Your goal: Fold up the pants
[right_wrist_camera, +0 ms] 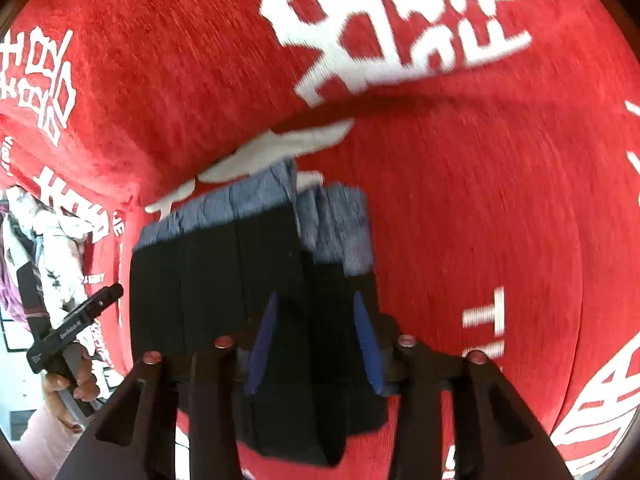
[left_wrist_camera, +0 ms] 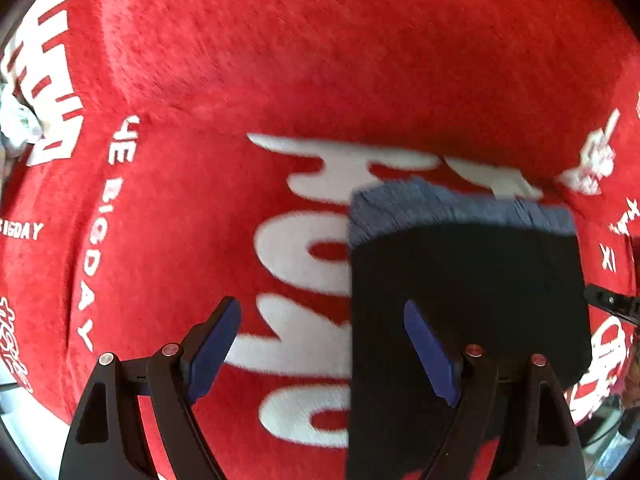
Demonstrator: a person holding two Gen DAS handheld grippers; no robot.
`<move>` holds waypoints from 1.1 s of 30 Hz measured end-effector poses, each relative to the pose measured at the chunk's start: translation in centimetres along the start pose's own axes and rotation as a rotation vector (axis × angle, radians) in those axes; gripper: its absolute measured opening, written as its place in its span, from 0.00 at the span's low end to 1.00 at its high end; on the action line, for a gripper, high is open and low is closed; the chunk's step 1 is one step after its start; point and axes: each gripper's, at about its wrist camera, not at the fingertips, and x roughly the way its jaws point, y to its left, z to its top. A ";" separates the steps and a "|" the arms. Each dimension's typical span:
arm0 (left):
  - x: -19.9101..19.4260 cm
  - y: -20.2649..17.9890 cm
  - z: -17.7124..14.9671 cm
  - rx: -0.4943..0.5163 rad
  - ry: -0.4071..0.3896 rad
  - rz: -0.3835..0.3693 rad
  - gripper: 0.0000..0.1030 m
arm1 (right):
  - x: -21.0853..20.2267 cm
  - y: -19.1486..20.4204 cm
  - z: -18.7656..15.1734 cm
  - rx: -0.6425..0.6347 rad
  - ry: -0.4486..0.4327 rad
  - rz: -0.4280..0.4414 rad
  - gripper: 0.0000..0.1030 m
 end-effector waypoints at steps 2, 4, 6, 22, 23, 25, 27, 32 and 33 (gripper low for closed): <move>0.2 -0.5 -0.9 0.004 0.015 -0.016 0.82 | 0.0 -0.1 -0.9 0.005 0.012 -0.004 0.45; 0.1 -1.2 -1.6 0.012 0.026 -0.025 0.82 | -0.4 -0.2 -1.8 0.004 0.021 -0.004 0.45; 0.2 -1.5 -2.2 0.020 0.036 -0.018 0.82 | -0.6 -0.2 -2.5 0.002 0.025 -0.002 0.45; 0.7 -1.9 -4.4 0.011 0.055 0.031 0.91 | -1.1 -1.0 -7.1 0.020 0.059 0.037 0.48; 0.6 -2.0 -4.4 0.013 0.056 0.033 0.91 | -1.1 -1.1 -7.1 0.019 0.063 0.038 0.48; 0.6 -2.0 -4.3 0.010 0.058 0.034 0.91 | -1.2 -0.9 -7.2 0.005 0.065 0.034 0.48; 0.5 -2.1 -4.2 0.011 0.059 0.038 0.91 | -1.3 -0.9 -7.1 -0.007 0.067 0.031 0.48; 0.4 -2.7 -4.3 0.036 0.049 0.070 0.91 | -1.3 -0.8 -6.9 -0.010 0.068 0.026 0.52; 0.2 -2.9 -4.4 0.046 0.043 0.079 0.91 | -1.3 -0.7 -6.8 -0.013 0.069 0.028 0.52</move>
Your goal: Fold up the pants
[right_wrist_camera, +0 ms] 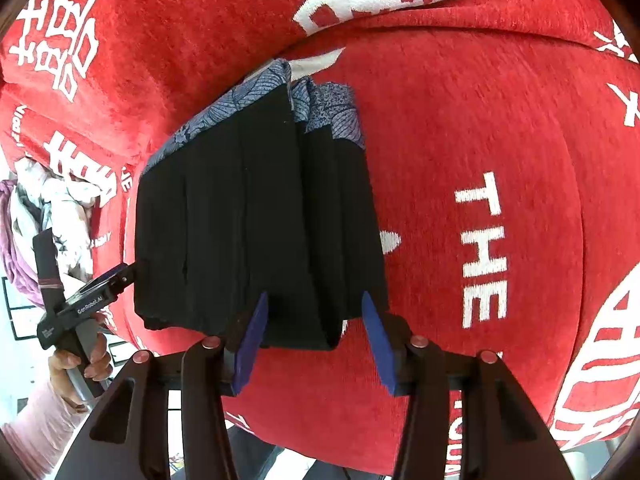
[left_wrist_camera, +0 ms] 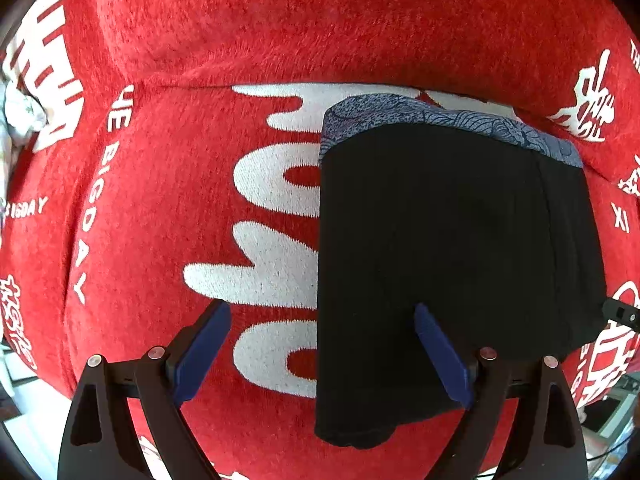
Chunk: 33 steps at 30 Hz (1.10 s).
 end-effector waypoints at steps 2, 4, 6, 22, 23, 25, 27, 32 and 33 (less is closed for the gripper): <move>-0.1 -0.2 -0.1 0.015 -0.008 0.011 0.91 | 0.0 0.0 0.1 -0.004 0.002 0.001 0.54; -0.1 -0.2 -0.1 0.021 -0.004 0.009 1.00 | 0.1 0.0 0.2 -0.005 0.004 0.000 0.56; -0.1 -0.3 -0.2 0.026 -0.003 0.007 1.00 | 0.1 0.0 0.4 -0.011 0.000 -0.003 0.57; 0.7 0.4 0.6 0.005 0.021 -0.045 1.00 | 0.2 -1.2 1.9 0.011 -0.008 0.047 0.72; 0.8 0.6 0.8 -0.002 0.026 -0.058 1.00 | 0.4 -1.3 2.0 0.015 -0.004 0.053 0.72; 1.2 1.0 1.2 -0.012 0.044 -0.097 1.00 | 0.8 -1.7 2.2 0.022 0.002 0.062 0.72; 1.6 1.4 1.8 -0.019 0.059 -0.135 1.00 | 1.2 -2.3 2.5 0.037 0.014 0.073 0.72; 2.8 2.7 3.0 -0.024 0.096 -0.281 1.00 | 1.4 -3.0 3.3 0.012 0.026 0.124 0.72; 3.2 3.0 3.2 -0.029 0.107 -0.305 1.00 | 1.5 -3.0 3.4 -0.003 0.036 0.130 0.72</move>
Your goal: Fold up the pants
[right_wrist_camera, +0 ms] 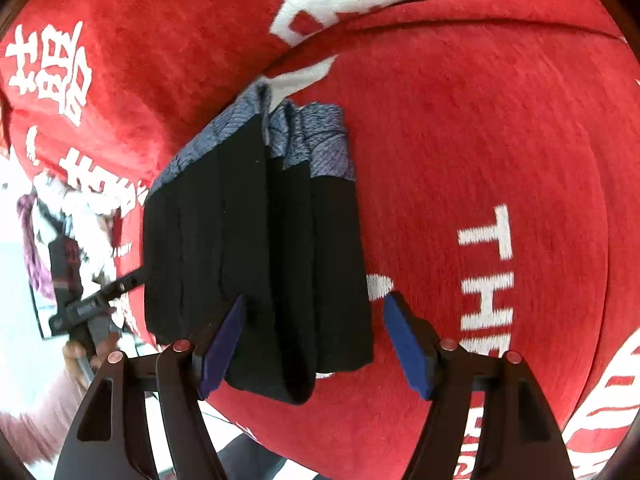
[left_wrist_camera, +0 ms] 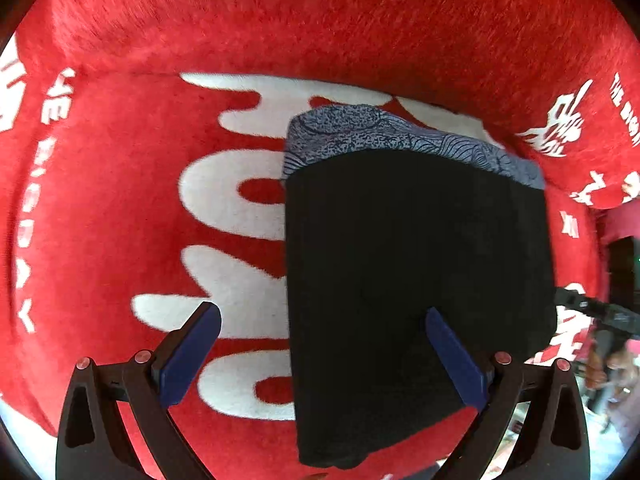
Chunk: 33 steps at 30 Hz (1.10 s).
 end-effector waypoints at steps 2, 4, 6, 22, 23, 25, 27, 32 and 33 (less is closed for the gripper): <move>0.5 0.2 0.3 0.003 0.006 -0.017 1.00 | 0.4 -0.3 0.3 -0.021 0.025 0.022 0.72; 1.2 0.1 0.8 0.013 0.009 -0.039 1.00 | 0.8 -0.6 0.7 -0.026 0.037 0.056 0.72; 1.8 -0.6 1.1 0.023 0.006 -0.063 1.00 | 1.5 -0.9 1.2 -0.019 0.046 0.109 0.72; 3.2 -3.8 1.7 0.008 -0.017 -0.112 0.80 | 4.1 -1.3 3.5 0.047 0.056 0.196 0.59; 2.8 -4.1 1.5 0.023 -0.033 -0.108 0.72 | 4.1 -1.3 3.4 0.061 0.055 0.203 0.55; 1.8 -4.6 1.1 0.044 -0.059 -0.108 0.62 | 3.9 -1.3 3.4 0.073 0.049 0.216 0.51; 0.9 -4.7 0.6 0.042 -0.075 -0.116 0.57 | 3.5 -1.0 3.2 0.068 0.044 0.232 0.47; -1.2 -5.3 -0.7 0.037 -0.100 -0.106 0.54 | 2.3 -0.4 2.4 0.076 0.049 0.288 0.42; -1.7 -5.4 -1.2 0.034 -0.103 -0.108 0.54 | 2.1 -0.1 2.2 0.078 0.057 0.300 0.42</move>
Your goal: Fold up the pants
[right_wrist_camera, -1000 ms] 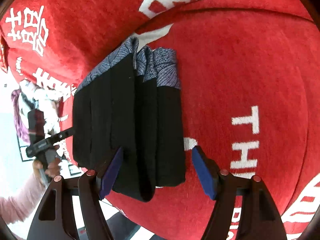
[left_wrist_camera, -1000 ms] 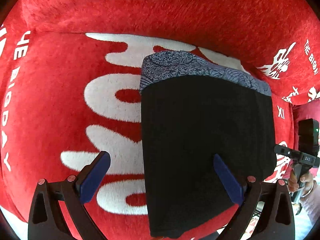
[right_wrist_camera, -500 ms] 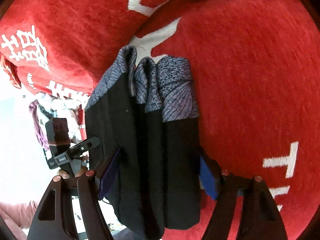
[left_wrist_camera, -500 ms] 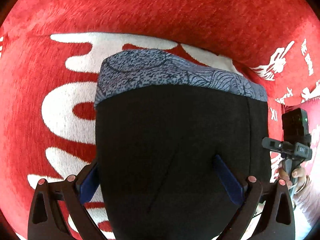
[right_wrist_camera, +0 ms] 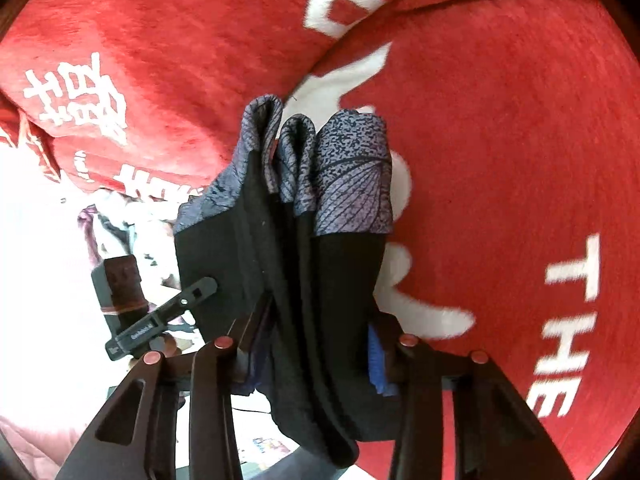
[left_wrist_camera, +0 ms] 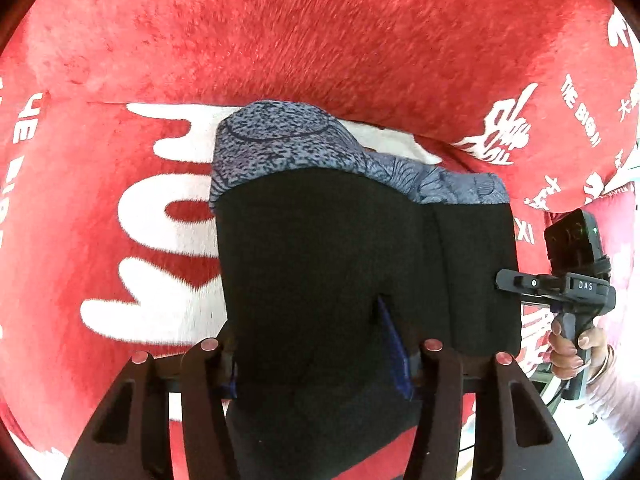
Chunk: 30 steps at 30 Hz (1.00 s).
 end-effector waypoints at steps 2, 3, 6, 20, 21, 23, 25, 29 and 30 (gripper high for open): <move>-1.0 -0.1 -0.9 -0.001 -0.003 -0.001 0.54 | 0.0 0.8 -0.7 -0.013 0.015 0.005 0.42; -1.6 -0.1 -1.4 0.000 -0.002 0.003 0.54 | -0.1 1.3 -1.3 -0.023 0.021 0.006 0.42; -3.3 0.6 -2.9 0.001 -0.004 0.005 0.54 | -0.2 2.5 -3.2 -0.021 0.015 0.038 0.42; -2.5 10.0 -7.9 -0.008 -0.017 0.087 0.81 | 7.0 4.5 -11.4 -0.029 -0.053 -0.069 0.43; -2.3 10.2 -7.7 -0.002 -0.015 0.083 0.84 | 7.2 4.0 -11.5 -0.027 -0.069 -0.102 0.44; -2.0 10.2 -7.5 0.017 -0.015 0.096 0.93 | 7.3 3.1 -11.5 -0.012 -0.082 -0.131 0.51; -2.1 10.2 -7.4 0.038 -0.017 0.106 0.95 | 7.4 2.8 -11.4 -0.019 -0.085 -0.168 0.56; -2.9 10.0 -7.3 0.041 -0.018 0.137 0.95 | 7.0 3.0 -11.8 -0.018 -0.093 -0.246 0.63; -3.2 9.9 -7.5 0.037 -0.017 0.151 0.95 | 6.8 3.4 -12.1 -0.025 -0.098 -0.281 0.63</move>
